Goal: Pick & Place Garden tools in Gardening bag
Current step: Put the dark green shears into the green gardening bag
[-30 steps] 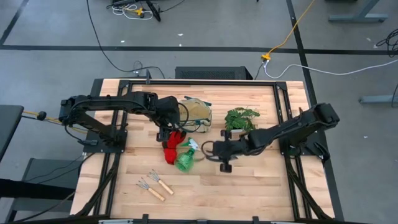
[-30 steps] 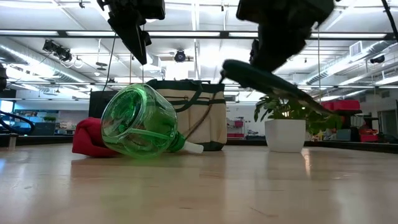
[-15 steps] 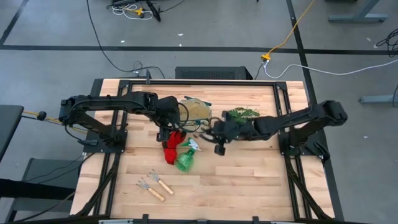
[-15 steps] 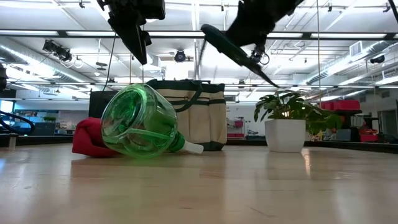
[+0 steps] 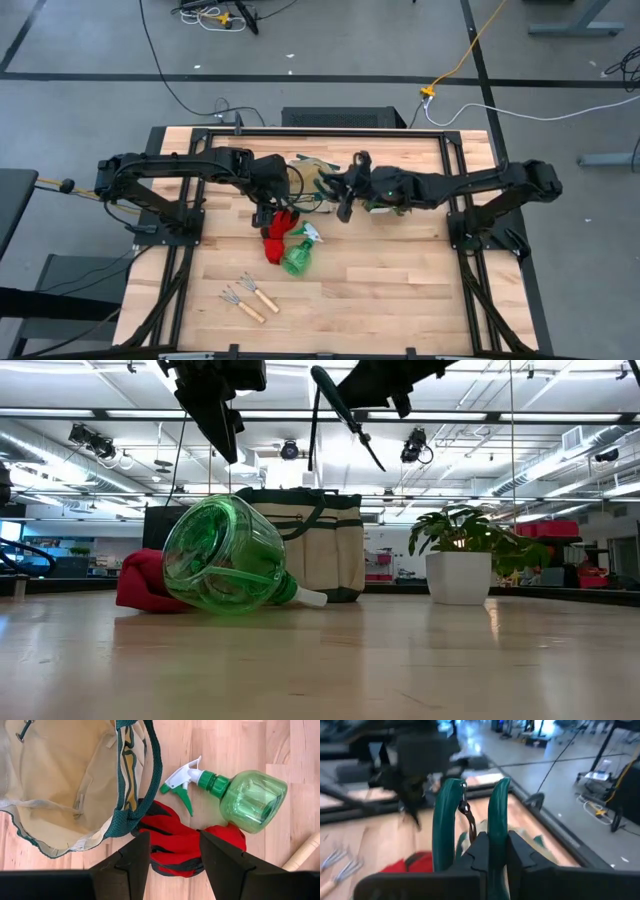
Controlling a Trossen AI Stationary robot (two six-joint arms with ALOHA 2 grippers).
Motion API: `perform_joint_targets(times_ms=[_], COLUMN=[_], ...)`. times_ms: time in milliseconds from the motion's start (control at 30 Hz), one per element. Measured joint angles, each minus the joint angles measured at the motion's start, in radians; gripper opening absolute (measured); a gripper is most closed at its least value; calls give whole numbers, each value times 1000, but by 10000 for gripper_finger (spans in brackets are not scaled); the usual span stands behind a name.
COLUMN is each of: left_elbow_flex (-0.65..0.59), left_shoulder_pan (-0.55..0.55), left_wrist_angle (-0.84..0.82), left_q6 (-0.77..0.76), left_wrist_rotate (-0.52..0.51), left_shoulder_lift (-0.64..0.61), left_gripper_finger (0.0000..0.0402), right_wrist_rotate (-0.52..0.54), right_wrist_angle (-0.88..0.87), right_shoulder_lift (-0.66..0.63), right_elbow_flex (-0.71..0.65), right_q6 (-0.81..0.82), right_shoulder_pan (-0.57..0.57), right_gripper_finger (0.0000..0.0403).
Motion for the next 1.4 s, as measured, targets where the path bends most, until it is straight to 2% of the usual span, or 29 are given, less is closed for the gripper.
perform_joint_targets(times_ms=[400, 633, 1167, 1400], left_elbow_flex=[0, 0, 0, 0], left_shoulder_pan=[0, 0, 0, 0], left_wrist_angle=[3, 7, 8, 8], left_q6=[0, 1, 1, 1], left_wrist_rotate=[0, 0, 0, -1], left_shoulder_lift=[0, 0, 0, 0], left_gripper_finger=[177, 177, 177, 177], right_wrist_rotate=[-4, -63, -151, -151], right_wrist_angle=[162, 224, 292, 300], right_shoulder_lift=[8, 57, 154, 185], right_elbow_flex=[1, 1, 1, 1], right_q6=[-49, -51, -52, -52], right_shoulder_pan=[-75, -104, -143, -144], right_gripper_finger=[22, 22, 22, 22])
